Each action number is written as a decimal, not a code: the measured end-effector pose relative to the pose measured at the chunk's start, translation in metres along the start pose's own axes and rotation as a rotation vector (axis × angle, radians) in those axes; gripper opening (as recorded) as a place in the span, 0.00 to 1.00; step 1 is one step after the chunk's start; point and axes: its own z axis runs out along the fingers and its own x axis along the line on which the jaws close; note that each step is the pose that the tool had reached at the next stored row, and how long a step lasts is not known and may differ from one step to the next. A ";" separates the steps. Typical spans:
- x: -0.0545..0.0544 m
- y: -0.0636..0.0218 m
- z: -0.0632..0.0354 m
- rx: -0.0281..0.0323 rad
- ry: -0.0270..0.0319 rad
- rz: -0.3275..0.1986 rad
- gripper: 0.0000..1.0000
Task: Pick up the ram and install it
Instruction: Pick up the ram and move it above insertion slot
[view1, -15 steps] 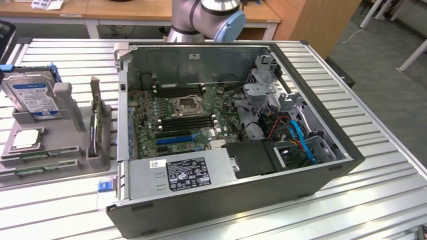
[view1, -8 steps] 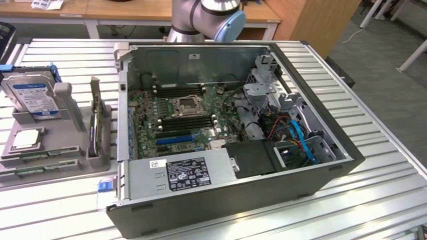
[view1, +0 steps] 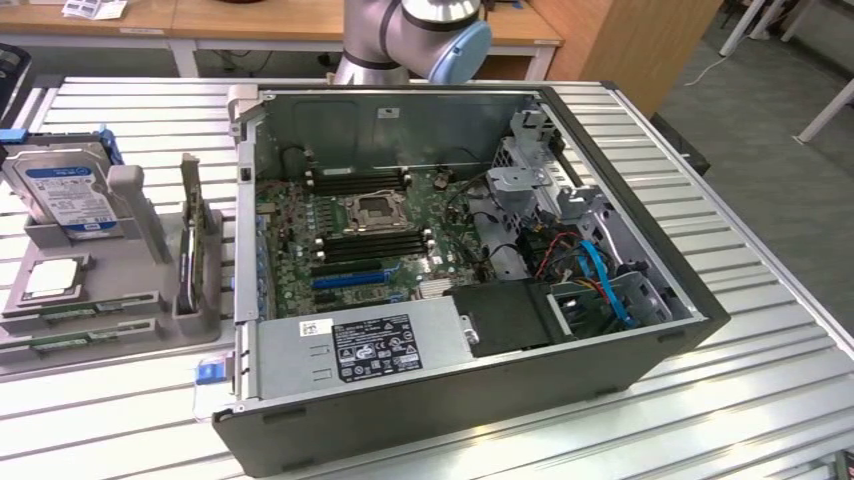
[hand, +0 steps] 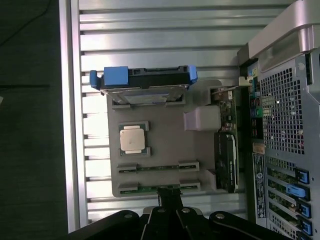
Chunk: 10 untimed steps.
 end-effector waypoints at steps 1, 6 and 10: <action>0.000 0.0000 0.0000 0.0000 0.0001 -0.001 0.10; 0.000 0.0000 -0.0001 -0.0002 0.0011 -0.024 0.10; 0.000 0.0000 0.0000 -0.0004 0.0029 -0.068 0.10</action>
